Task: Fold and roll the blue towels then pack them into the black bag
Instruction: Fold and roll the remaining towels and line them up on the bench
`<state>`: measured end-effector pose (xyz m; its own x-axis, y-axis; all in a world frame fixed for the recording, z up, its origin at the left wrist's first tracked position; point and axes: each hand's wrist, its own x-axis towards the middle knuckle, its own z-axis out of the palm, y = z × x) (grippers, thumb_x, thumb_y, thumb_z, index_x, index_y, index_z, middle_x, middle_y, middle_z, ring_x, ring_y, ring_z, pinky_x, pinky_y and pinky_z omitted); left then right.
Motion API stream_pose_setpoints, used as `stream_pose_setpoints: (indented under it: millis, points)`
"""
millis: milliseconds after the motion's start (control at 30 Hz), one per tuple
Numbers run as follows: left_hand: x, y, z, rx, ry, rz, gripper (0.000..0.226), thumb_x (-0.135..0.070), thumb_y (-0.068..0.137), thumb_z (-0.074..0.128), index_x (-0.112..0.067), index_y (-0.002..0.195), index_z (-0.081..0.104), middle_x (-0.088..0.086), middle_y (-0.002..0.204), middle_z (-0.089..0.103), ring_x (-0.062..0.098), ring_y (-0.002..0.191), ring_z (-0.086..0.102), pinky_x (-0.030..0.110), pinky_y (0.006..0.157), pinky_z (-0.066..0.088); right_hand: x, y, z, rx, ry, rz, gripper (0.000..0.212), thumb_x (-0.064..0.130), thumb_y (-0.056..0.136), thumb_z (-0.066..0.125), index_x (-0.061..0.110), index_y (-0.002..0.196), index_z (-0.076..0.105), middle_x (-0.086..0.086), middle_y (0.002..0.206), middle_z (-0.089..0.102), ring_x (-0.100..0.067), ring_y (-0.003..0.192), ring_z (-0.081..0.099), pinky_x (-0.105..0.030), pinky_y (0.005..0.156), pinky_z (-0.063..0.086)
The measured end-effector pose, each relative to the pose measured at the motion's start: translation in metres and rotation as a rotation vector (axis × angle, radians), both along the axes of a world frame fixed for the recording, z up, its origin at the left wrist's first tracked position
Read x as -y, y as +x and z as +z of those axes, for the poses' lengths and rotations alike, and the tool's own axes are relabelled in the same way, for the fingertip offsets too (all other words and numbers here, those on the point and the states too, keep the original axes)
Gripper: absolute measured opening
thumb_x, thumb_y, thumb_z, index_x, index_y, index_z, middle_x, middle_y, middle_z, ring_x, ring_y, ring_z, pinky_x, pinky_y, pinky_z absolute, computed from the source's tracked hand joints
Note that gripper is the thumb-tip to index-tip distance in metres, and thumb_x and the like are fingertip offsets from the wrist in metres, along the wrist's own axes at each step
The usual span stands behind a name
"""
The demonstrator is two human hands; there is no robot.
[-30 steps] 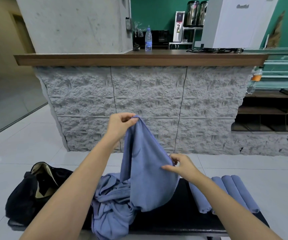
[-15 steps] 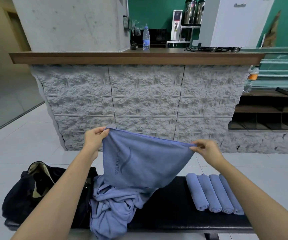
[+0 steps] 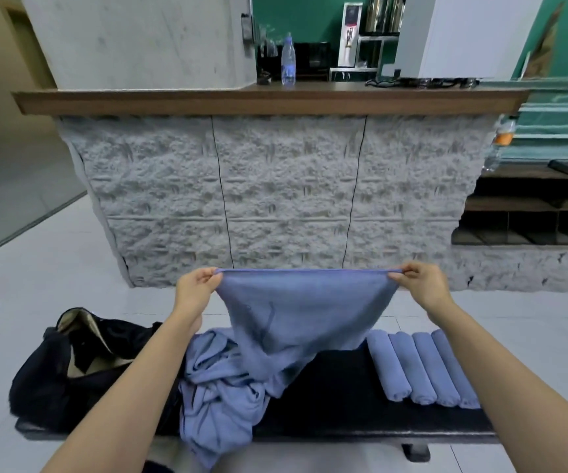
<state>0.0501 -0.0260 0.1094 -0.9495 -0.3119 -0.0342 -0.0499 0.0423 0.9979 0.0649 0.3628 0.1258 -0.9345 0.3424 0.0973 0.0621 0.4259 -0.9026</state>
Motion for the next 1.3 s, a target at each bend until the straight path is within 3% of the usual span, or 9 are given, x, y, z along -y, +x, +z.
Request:
stream_pose_setpoints:
  millis: [133, 367, 533, 733, 800, 867, 1033, 1200, 1300]
  points:
    - [0.0, 0.001, 0.013, -0.038, 0.033, -0.084, 0.011, -0.003, 0.094, 0.054, -0.008, 0.087, 0.062, 0.003, 0.08, 0.062, 0.016, 0.072, 0.055, 0.025, 0.066, 0.045, 0.002, 0.002, 0.013, -0.034, -0.066, 0.026, 0.003, 0.002, 0.085, 0.066, 0.004, 0.085, 0.064, -0.008, 0.075, 0.062, -0.016, 0.069, 0.056, -0.017, 0.056, 0.043]
    - [0.021, 0.0, 0.031, -0.031, -0.038, -0.255, 0.012, -0.002, 0.089, 0.059, -0.01, 0.088, 0.067, -0.007, 0.068, 0.071, 0.007, 0.064, 0.062, 0.02, 0.061, 0.052, -0.008, 0.006, 0.027, -0.035, -0.117, 0.111, 0.012, 0.002, 0.085, 0.065, 0.008, 0.076, 0.063, -0.002, 0.068, 0.061, -0.005, 0.06, 0.058, -0.01, 0.059, 0.047]
    - [0.031, 0.006, 0.043, -0.01, 0.002, -0.345, 0.01, -0.007, 0.089, 0.06, -0.004, 0.094, 0.068, 0.004, 0.078, 0.069, 0.013, 0.07, 0.062, 0.021, 0.065, 0.053, -0.01, 0.013, 0.033, 0.003, -0.255, 0.177, 0.018, 0.004, 0.083, 0.069, 0.01, 0.07, 0.056, -0.005, 0.067, 0.06, -0.01, 0.06, 0.056, -0.012, 0.059, 0.052]
    - [0.036, 0.004, 0.036, 0.31, 0.235, -0.329, 0.019, -0.016, 0.074, 0.071, -0.009, 0.089, 0.062, 0.0, 0.055, 0.058, 0.01, 0.048, 0.055, 0.017, 0.048, 0.048, -0.008, 0.015, 0.036, 0.213, -0.629, 0.31, 0.006, 0.013, 0.085, 0.064, 0.008, 0.084, 0.067, -0.006, 0.074, 0.066, -0.013, 0.063, 0.062, -0.021, 0.062, 0.056]
    - [0.015, 0.004, 0.029, 0.343, 0.2, -0.123, 0.009, -0.007, 0.08, 0.07, -0.007, 0.082, 0.062, 0.0, 0.046, 0.059, 0.01, 0.039, 0.054, 0.015, 0.039, 0.045, 0.009, 0.006, 0.025, 0.195, -0.497, 0.058, 0.006, 0.006, 0.082, 0.069, 0.004, 0.077, 0.066, -0.007, 0.064, 0.064, -0.015, 0.053, 0.059, -0.021, 0.051, 0.053]
    - [-0.019, 0.004, 0.027, 0.261, 0.173, -0.005, 0.006, -0.004, 0.079, 0.071, -0.004, 0.08, 0.065, 0.004, 0.059, 0.064, 0.015, 0.052, 0.059, 0.016, 0.042, 0.048, 0.04, -0.002, 0.016, 0.093, -0.284, -0.146, 0.022, 0.002, 0.081, 0.07, 0.01, 0.063, 0.061, -0.008, 0.058, 0.058, -0.019, 0.05, 0.052, -0.027, 0.052, 0.052]
    - [-0.105, 0.017, 0.026, 0.018, 0.019, -0.052, 0.012, -0.006, 0.074, 0.074, -0.017, 0.069, 0.073, -0.003, 0.064, 0.068, 0.014, 0.063, 0.059, 0.027, 0.063, 0.053, 0.13, 0.012, 0.012, -0.097, -0.167, 0.012, 0.019, 0.008, 0.078, 0.071, 0.019, 0.063, 0.064, -0.003, 0.062, 0.067, -0.021, 0.058, 0.065, -0.038, 0.064, 0.058]
    - [-0.13, 0.034, 0.031, -0.145, -0.139, -0.098, 0.015, -0.014, 0.078, 0.073, -0.023, 0.066, 0.074, -0.02, 0.053, 0.064, -0.005, 0.055, 0.06, 0.018, 0.056, 0.049, 0.152, 0.03, 0.018, -0.203, -0.015, 0.068, 0.016, 0.017, 0.081, 0.071, 0.024, 0.069, 0.063, 0.01, 0.067, 0.066, -0.008, 0.067, 0.065, -0.029, 0.067, 0.054]
    - [-0.13, 0.036, 0.029, -0.17, -0.182, -0.061, 0.017, -0.015, 0.079, 0.071, -0.013, 0.063, 0.073, -0.002, 0.057, 0.068, 0.008, 0.057, 0.059, 0.028, 0.056, 0.047, 0.152, 0.036, 0.015, -0.205, -0.01, 0.094, 0.011, 0.019, 0.082, 0.069, 0.019, 0.073, 0.065, 0.008, 0.068, 0.067, -0.008, 0.067, 0.064, -0.032, 0.067, 0.054]
